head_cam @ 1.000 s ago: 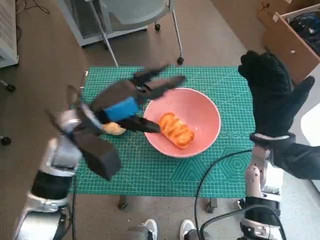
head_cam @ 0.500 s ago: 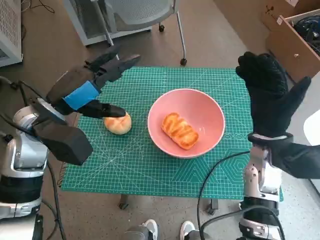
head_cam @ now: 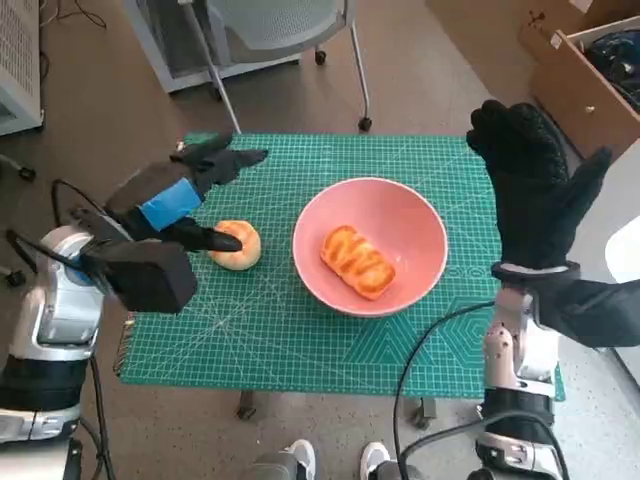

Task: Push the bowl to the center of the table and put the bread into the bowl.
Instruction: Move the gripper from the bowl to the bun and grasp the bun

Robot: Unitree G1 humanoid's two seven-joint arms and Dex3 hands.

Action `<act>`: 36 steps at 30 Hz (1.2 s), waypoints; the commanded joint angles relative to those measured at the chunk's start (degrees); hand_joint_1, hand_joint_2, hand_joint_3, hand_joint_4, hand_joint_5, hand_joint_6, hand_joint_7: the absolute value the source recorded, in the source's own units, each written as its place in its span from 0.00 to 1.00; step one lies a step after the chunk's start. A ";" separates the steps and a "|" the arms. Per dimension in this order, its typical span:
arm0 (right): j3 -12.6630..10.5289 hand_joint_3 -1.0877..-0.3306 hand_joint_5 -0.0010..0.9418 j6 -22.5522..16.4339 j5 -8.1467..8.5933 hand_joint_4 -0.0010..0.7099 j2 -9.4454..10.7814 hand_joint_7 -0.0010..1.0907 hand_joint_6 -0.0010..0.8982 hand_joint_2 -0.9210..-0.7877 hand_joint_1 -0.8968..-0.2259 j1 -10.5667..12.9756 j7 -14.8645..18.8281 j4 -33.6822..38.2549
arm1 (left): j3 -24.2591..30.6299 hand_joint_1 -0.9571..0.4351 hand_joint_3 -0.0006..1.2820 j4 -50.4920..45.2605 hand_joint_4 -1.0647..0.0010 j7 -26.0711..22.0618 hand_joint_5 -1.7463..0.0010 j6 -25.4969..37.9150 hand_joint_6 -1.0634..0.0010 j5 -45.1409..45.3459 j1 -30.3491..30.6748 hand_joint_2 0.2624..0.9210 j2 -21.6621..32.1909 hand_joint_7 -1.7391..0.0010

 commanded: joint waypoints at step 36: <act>-0.25 0.50 0.00 0.76 0.27 0.37 -0.26 0.49 0.06 0.00 0.40 2.14 0.46 -1.47 | -19.80 0.59 0.00 48.14 0.86 3.84 0.98 2.20 0.65 13.79 -20.26 0.80 -11.78 0.97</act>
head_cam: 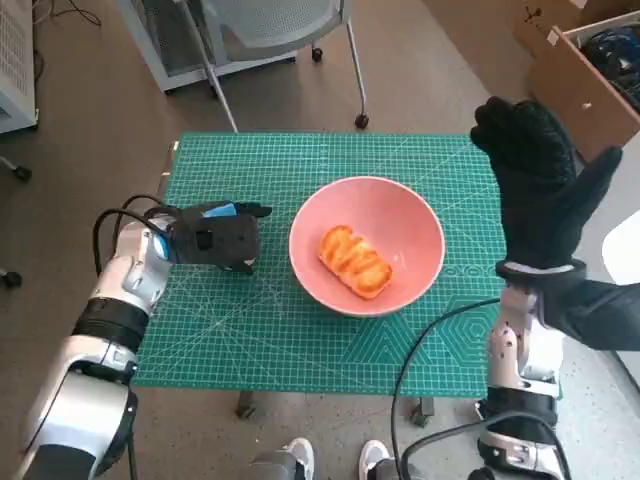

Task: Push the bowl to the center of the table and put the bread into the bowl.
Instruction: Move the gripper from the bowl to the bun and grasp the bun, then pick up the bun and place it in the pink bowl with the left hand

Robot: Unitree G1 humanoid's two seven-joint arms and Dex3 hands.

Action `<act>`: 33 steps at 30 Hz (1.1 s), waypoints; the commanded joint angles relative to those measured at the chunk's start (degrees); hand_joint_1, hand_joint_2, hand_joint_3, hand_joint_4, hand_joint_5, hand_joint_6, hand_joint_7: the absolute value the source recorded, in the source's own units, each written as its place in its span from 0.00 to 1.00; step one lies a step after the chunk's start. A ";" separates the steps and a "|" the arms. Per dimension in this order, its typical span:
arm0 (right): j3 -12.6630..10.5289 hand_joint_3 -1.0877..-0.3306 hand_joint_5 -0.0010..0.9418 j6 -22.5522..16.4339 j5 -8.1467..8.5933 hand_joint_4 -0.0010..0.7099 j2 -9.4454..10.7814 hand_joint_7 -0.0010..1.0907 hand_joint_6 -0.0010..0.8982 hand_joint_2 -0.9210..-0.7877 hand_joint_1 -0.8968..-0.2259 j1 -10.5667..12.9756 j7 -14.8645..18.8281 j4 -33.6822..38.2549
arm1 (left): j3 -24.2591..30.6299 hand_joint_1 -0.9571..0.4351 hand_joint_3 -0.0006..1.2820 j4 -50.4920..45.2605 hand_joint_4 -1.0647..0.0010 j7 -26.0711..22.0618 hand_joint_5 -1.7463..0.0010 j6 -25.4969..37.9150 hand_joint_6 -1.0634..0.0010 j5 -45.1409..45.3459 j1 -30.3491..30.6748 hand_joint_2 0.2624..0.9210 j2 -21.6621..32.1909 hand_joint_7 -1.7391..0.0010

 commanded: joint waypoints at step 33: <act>0.14 0.51 0.00 0.18 0.35 0.37 1.22 0.49 0.05 0.00 0.40 2.00 -0.53 0.24 | 9.02 0.69 0.05 -36.63 0.34 1.24 0.33 3.09 0.40 -5.78 5.80 1.00 5.24 0.35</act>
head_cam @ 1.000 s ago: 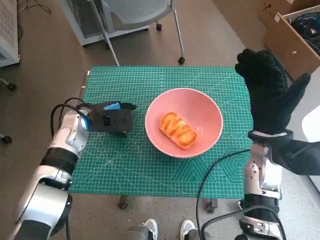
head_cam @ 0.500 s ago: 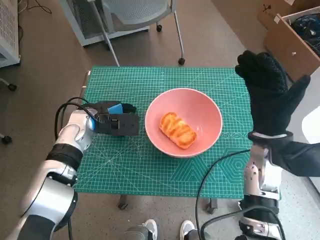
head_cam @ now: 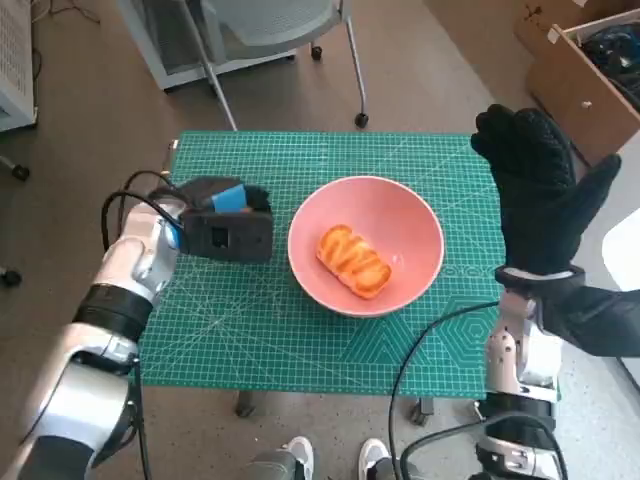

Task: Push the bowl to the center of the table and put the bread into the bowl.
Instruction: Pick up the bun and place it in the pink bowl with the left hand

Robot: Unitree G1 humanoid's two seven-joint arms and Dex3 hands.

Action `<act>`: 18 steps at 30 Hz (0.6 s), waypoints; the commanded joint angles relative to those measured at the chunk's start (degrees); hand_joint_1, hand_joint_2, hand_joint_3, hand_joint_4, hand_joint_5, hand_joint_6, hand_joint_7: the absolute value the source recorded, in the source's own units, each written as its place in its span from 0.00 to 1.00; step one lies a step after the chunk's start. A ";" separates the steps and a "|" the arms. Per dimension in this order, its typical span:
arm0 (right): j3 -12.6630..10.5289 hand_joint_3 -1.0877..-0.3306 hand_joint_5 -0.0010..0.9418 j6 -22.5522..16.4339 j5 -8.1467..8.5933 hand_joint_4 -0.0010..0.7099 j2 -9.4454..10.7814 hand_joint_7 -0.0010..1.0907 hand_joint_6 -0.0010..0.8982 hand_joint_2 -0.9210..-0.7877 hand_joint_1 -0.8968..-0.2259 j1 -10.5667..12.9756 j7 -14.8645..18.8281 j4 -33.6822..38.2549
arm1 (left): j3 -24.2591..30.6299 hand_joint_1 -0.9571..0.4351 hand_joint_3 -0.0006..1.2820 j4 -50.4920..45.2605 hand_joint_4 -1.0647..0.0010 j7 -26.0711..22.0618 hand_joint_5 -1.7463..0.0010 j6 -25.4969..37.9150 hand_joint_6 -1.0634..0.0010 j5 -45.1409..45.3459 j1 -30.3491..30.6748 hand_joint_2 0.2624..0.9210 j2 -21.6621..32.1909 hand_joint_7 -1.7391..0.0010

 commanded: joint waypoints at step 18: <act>-0.02 0.51 0.00 1.23 1.43 0.37 0.29 0.49 0.07 0.00 0.41 1.15 0.49 0.71 | 8.47 0.69 0.03 -45.40 0.31 -3.72 0.31 5.94 0.27 -7.71 8.28 0.97 -2.37 0.48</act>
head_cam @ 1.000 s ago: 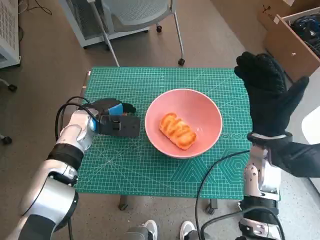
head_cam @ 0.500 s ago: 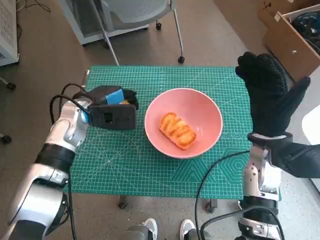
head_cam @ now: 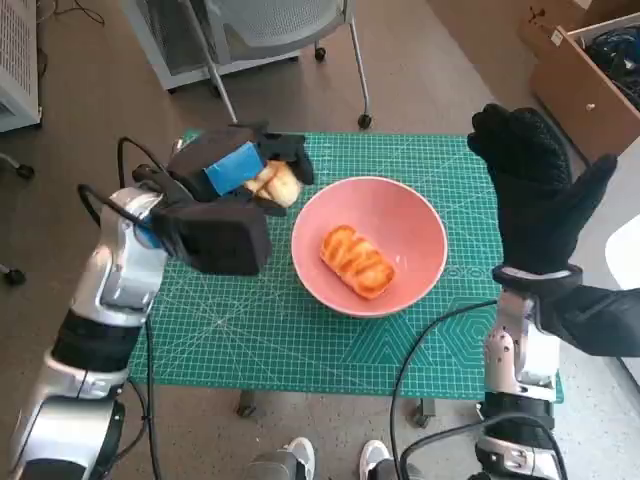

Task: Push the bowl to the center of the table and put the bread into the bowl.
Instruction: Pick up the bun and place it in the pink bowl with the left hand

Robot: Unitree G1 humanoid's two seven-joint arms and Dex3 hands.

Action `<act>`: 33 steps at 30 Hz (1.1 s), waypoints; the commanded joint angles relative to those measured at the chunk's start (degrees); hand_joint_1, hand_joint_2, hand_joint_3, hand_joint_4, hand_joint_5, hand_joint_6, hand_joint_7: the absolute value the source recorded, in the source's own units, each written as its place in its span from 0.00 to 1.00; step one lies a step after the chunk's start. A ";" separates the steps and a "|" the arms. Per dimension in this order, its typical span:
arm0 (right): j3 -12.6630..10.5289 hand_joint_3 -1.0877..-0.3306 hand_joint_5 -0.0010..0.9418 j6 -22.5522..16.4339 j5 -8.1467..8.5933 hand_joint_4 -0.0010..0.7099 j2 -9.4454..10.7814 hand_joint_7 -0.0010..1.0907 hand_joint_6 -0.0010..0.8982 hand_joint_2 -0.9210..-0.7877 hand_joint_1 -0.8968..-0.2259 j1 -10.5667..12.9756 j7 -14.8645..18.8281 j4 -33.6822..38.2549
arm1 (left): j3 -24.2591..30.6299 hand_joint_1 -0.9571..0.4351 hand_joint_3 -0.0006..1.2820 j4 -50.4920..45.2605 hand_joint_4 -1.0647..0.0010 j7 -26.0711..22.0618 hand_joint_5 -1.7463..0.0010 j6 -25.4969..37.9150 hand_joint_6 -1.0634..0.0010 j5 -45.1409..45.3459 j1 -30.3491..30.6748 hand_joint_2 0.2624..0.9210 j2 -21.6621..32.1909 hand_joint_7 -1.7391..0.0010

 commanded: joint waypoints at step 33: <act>0.13 0.50 0.00 3.24 0.69 0.37 -0.44 0.48 0.07 0.00 0.43 3.23 -2.20 -5.71 | -3.07 0.35 0.02 9.28 0.98 -2.38 0.99 -7.79 0.90 -10.89 2.53 0.98 -12.66 0.88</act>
